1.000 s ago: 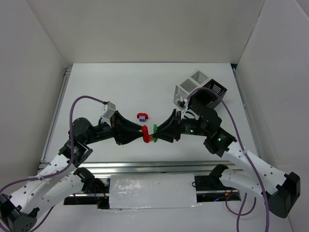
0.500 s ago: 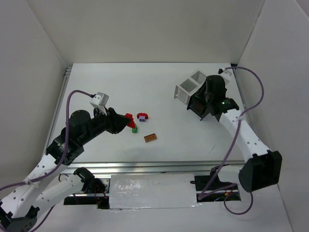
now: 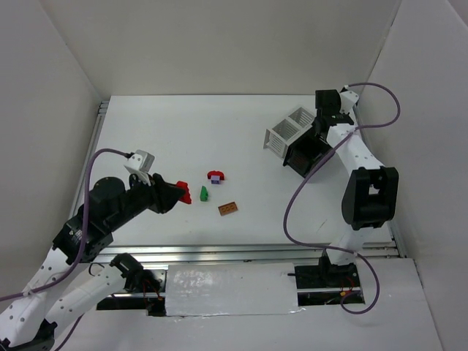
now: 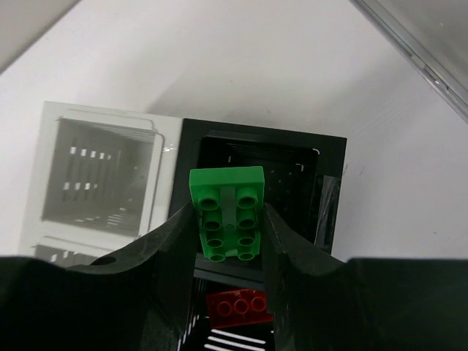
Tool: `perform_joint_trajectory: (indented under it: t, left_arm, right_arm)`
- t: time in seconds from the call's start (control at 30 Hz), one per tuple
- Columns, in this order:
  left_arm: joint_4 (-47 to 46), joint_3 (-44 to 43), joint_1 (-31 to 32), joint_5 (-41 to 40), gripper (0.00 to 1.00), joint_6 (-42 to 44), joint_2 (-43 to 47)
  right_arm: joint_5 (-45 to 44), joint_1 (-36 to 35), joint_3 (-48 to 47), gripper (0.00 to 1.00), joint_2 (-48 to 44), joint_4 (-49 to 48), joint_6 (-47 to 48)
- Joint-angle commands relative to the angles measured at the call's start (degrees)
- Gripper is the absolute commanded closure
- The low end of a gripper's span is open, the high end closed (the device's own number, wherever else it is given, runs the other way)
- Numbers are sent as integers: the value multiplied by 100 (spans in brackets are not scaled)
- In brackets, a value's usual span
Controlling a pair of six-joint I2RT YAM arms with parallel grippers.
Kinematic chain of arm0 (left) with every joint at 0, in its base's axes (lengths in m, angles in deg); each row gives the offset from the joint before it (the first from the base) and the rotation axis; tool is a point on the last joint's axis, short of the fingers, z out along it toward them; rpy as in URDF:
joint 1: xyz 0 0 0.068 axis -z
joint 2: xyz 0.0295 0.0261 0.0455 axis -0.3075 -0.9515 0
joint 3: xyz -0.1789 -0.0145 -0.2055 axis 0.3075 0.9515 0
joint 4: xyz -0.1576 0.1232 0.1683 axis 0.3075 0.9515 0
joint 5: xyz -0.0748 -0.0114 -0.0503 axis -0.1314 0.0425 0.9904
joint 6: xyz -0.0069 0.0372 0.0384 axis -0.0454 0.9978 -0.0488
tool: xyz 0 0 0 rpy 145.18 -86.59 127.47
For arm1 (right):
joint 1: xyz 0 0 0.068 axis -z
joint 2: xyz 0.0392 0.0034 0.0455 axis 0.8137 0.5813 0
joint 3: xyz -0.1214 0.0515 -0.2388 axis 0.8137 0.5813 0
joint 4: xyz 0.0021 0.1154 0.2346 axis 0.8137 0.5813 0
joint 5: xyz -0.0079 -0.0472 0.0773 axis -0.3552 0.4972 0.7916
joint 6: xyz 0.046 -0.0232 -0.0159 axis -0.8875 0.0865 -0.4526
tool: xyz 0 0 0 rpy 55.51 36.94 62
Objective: Sort the legos into containers by color
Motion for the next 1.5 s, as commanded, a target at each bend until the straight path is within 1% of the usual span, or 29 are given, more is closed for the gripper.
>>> perform_joint_trajectory:
  t: [0.0,0.07,0.1,0.13,0.17,0.3,0.4,0.5,0.53,0.57,0.6,0.63,0.67,0.7,0.73,0.77,0.8,0.83,0.87,0.9,0.93,0.97,1.0,1.07,1.1,1.2,1.37,1.43,1.47]
  left_arm:
    - [-140,70,2,-29,100,13,62]
    - [-148,88,2,111,100,48,53]
    - [-140,79,2,138,100,48,36]
    - [-139,88,2,173,100,48,27]
    - [-148,79,-7,182,100,57,9]
    - [-201,79,-7,243,100,66,-17]
    - [-201,88,2,244,100,48,-17]
    - [-288,123,-7,217,100,-22,-26]
    - [-411,132,-7,235,100,-66,-43]
    - [-482,149,-7,322,100,-101,-70]
    - [-569,150,-7,401,100,-145,-148]
    - [-840,167,-7,558,100,-258,-193]
    - [-990,176,2,908,100,-303,-289]
    - [-1166,176,-7,1120,100,-338,-342]
    - [-1481,185,-7,1296,100,-408,-395]
    - [-1615,141,-7,1455,100,-444,-482]
    - [-1755,115,2,1691,100,-496,-527]
    - [-1878,106,-7,1746,100,-627,-562]
    - [-2106,53,-7,1825,100,-681,-614]
    - [-2221,27,-7,2043,100,-716,-650]
    - [-2353,18,-7,2167,100,-803,-685]
    - [-2624,26,-7,2255,100,-857,-737]
    - [-2766,44,2,2369,100,-909,-755]
    - [-2890,70,-7,2625,100,-1041,-808]
    - [-3151,88,-7,2686,100,-1085,-817]
    - [-3451,211,-7,2862,100,-1252,-765]
    - [-3725,378,2,2994,100,-1419,-650]
    - [-3813,396,-7,3047,100,-1455,-667]
    - [-3848,396,-7,3099,100,-1455,-685]
  right_arm:
    - [-401,50,-379,90,77,150,77]
    - [-341,59,-380,87,69,124,103]
    - [-323,59,-345,82,43,80,103]
    - [-305,59,-310,54,25,54,94]
    - [-314,59,-266,39,-10,1,103]
    - [-261,59,-300,25,42,0,156]
    - [-261,59,-414,19,104,132,173]
    - [54,59,-345,17,-115,185,121]
    - [708,59,-336,17,-211,255,103]
    - [1367,33,-153,17,-543,151,216]
    - [2200,6,58,17,-781,-41,609]
    - [3183,-133,321,17,-1045,-278,804]
    - [5377,-248,985,14,-1613,-942,971]
    - [6347,-406,1331,10,-1914,-1305,1078]
    - [7097,-886,1639,9,-2178,-1657,1131]
    - [7922,-1204,2199,9,-2738,-2226,1175]
    - [8026,-1520,2431,7,-3013,-2380,1254]
    - [8027,-1880,2624,7,-3251,-2512,1263]
    - [8044,-2467,3027,6,-3662,-3018,1237]
    - [8271,-2725,3283,6,-3832,-3484,845]
    - [8447,-2884,3512,6,-3955,-3958,615]
    - [8597,-3129,3845,6,-4096,-4798,343]
    - [8694,-3227,3970,6,-4123,-5198,-164]
    - [8686,-3360,4059,6,-4115,-5622,-414]
    - [8547,-3465,4050,6,-4106,-5633,-485]
    - [8327,-3650,3849,6,-4062,-5291,-363]
    - [8054,-3984,3523,8,-3851,-5062,-389]
    - [7975,-4124,3409,9,-3798,-5018,-380]
    - [7948,-4160,3391,12,-3790,-5079,-424]
